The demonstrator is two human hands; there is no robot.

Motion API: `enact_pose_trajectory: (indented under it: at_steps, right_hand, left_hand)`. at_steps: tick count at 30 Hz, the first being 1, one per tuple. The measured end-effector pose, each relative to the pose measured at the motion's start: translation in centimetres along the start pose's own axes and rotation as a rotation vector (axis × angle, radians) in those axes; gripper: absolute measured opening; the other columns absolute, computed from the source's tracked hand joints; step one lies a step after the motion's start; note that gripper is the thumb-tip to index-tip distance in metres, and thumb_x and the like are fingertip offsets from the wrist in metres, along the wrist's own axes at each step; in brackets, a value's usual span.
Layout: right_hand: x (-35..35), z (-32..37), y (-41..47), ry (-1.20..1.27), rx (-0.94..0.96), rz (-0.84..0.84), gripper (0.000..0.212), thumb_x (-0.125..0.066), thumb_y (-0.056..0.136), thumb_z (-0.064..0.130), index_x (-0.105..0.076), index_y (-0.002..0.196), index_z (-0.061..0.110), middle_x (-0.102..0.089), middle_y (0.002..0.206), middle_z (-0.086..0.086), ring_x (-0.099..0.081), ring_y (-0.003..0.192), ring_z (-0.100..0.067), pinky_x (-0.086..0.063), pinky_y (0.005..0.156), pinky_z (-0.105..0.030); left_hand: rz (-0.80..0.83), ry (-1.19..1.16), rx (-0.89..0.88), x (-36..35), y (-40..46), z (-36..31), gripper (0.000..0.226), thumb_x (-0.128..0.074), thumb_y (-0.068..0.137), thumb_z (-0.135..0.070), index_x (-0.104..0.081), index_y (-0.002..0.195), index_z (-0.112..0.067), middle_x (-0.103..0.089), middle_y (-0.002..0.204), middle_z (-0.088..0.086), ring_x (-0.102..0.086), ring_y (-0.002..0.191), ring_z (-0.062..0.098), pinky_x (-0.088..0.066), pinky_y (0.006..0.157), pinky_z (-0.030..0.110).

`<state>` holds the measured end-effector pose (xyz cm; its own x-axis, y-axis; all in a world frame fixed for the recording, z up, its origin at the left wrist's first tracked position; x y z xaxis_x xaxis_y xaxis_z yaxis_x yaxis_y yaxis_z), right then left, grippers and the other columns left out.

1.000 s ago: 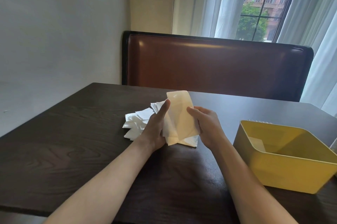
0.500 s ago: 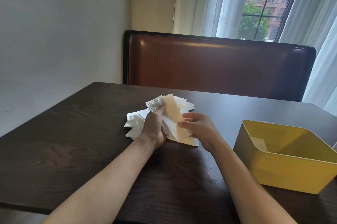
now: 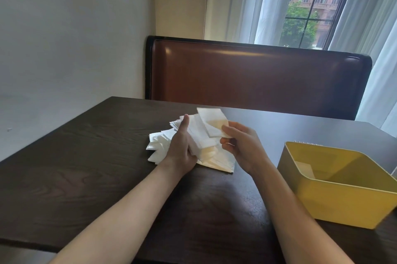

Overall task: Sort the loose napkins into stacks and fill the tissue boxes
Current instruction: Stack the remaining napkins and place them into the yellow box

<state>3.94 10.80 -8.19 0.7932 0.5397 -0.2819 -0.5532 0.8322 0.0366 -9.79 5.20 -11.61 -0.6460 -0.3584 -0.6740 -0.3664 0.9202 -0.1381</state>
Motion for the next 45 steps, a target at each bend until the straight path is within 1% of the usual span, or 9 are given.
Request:
enact_pose_trajectory:
  at_steps: [2, 6, 13, 15, 19, 23, 33, 39, 45]
  right_hand:
    - [-0.4, -0.1, -0.1, -0.005, 0.042, 0.010, 0.015, -0.060, 0.096, 0.009, -0.069, 0.109, 0.007, -0.070, 0.082, -0.005, -0.060, 0.059, -0.013, -0.054, 0.053, -0.019]
    - [-0.7, -1.0, -0.1, -0.282, 0.021, -0.024, 0.020, -0.059, 0.095, 0.004, -0.066, 0.114, 0.006, -0.064, 0.081, -0.010, -0.056, 0.055, -0.014, -0.056, 0.054, -0.024]
    - [0.4, -1.5, 0.7, -0.384, 0.037, -0.170, 0.013, -0.062, 0.095, 0.010, -0.071, 0.101, 0.005, -0.063, 0.070, -0.006, -0.054, 0.052, -0.011, -0.051, 0.052, -0.023]
    - [2.1, -1.5, 1.3, -0.446, 0.100, -0.317, 0.016, -0.063, 0.094, 0.014, -0.073, 0.103, 0.005, -0.067, 0.076, -0.003, -0.059, 0.063, -0.011, -0.052, 0.057, -0.022]
    - [3.3, -2.5, 2.5, -0.936, 0.096, -0.299, 0.037, -0.068, 0.089, 0.030, -0.067, 0.124, 0.015, -0.066, 0.122, -0.002, -0.059, 0.116, -0.021, -0.046, 0.101, -0.036]
    - [2.7, -3.8, 3.1, -1.192, 0.038, -0.190, 0.049, -0.071, 0.084, 0.048, -0.063, 0.128, 0.028, -0.060, 0.130, -0.002, -0.049, 0.125, -0.026, -0.038, 0.106, -0.041]
    - [2.5, -3.3, 2.8, -1.068, 0.121, -0.190, 0.016, -0.080, 0.079, 0.034, -0.065, 0.079, 0.028, -0.054, 0.112, 0.002, -0.052, 0.112, -0.021, -0.044, 0.096, -0.034]
    - [3.1, -1.4, 2.0, -0.786, 0.278, -0.389, 0.013, -0.073, 0.086, 0.025, -0.076, 0.092, 0.013, -0.067, 0.094, 0.004, -0.057, 0.078, -0.006, -0.045, 0.067, -0.019]
    - [4.0, -0.7, 1.3, -0.397, 0.265, -0.525, 0.004, -0.071, 0.088, 0.016, -0.069, 0.091, 0.018, -0.065, 0.087, 0.009, -0.064, 0.086, -0.015, -0.055, 0.065, -0.019]
  left_hand:
    - [0.075, 0.033, -0.001, -0.4, 0.1, 0.5, 0.069, -0.043, 0.094, -0.067, -0.061, 0.134, -0.014, -0.069, 0.126, 0.013, -0.066, 0.117, 0.031, -0.048, 0.106, 0.048]
    - [0.139, 0.046, 0.018, -1.0, -0.3, 0.9, 0.079, -0.041, 0.087, -0.074, -0.063, 0.130, -0.011, -0.071, 0.116, 0.015, -0.071, 0.097, 0.028, -0.060, 0.081, 0.042]
    - [-0.064, 0.068, -0.022, 0.6, 0.7, 0.8, 0.038, -0.047, 0.104, -0.019, -0.059, 0.133, 0.000, -0.066, 0.126, 0.023, -0.067, 0.112, 0.039, -0.058, 0.085, 0.048]
    - [-0.116, 0.069, -0.047, 1.0, 0.9, 0.0, 0.034, -0.050, 0.102, -0.020, -0.063, 0.128, -0.002, -0.070, 0.121, 0.019, -0.071, 0.104, 0.033, -0.060, 0.074, 0.041]
    - [-0.158, 0.078, -0.034, 1.4, 0.7, -1.2, 0.031, -0.050, 0.103, -0.029, -0.068, 0.112, -0.005, -0.075, 0.089, 0.012, -0.074, 0.071, 0.027, -0.058, 0.054, 0.035]
    - [-0.188, 0.145, -0.039, 2.1, 0.8, -1.5, 0.036, -0.056, 0.098, -0.027, -0.066, 0.124, -0.005, -0.072, 0.112, 0.017, -0.071, 0.084, 0.030, -0.058, 0.063, 0.036]
    - [-0.242, 0.130, -0.073, 2.3, 1.2, -1.5, 0.036, -0.059, 0.099, -0.030, -0.066, 0.125, -0.005, -0.072, 0.111, 0.014, -0.071, 0.083, 0.027, -0.058, 0.063, 0.034]
    - [-0.145, 0.208, -0.022, 1.8, 0.7, -1.3, 0.027, -0.057, 0.094, -0.012, -0.067, 0.115, -0.001, -0.071, 0.094, 0.014, -0.069, 0.071, 0.024, -0.055, 0.052, 0.027]
    - [-0.156, 0.204, -0.096, 1.5, 0.8, -1.4, 0.016, -0.059, 0.095, -0.007, -0.068, 0.107, -0.002, -0.071, 0.086, 0.012, -0.069, 0.066, 0.020, -0.055, 0.051, 0.028]
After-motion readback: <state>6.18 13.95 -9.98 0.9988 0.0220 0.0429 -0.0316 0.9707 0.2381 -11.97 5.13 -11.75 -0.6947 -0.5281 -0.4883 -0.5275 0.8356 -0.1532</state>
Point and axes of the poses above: each hand's wrist, its own y-axis towards the middle knuckle, its own x-axis out of the back of the hand, z = x × y, the point moved 4 cm from there along y, towards the middle knuckle
